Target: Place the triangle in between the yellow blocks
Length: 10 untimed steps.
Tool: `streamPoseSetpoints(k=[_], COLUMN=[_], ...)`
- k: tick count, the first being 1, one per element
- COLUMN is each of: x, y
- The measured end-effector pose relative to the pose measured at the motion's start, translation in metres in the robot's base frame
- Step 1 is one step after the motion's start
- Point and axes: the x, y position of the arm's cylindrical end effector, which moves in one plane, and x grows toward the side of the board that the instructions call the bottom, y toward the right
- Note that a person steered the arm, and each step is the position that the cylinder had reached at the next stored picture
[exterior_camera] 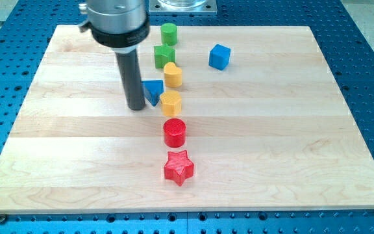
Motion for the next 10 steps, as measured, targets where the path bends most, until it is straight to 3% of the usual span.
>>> streamPoseSetpoints(k=[5,9,10], x=[-0.049,-0.044,-0.044], y=[-0.014,0.028,0.014])
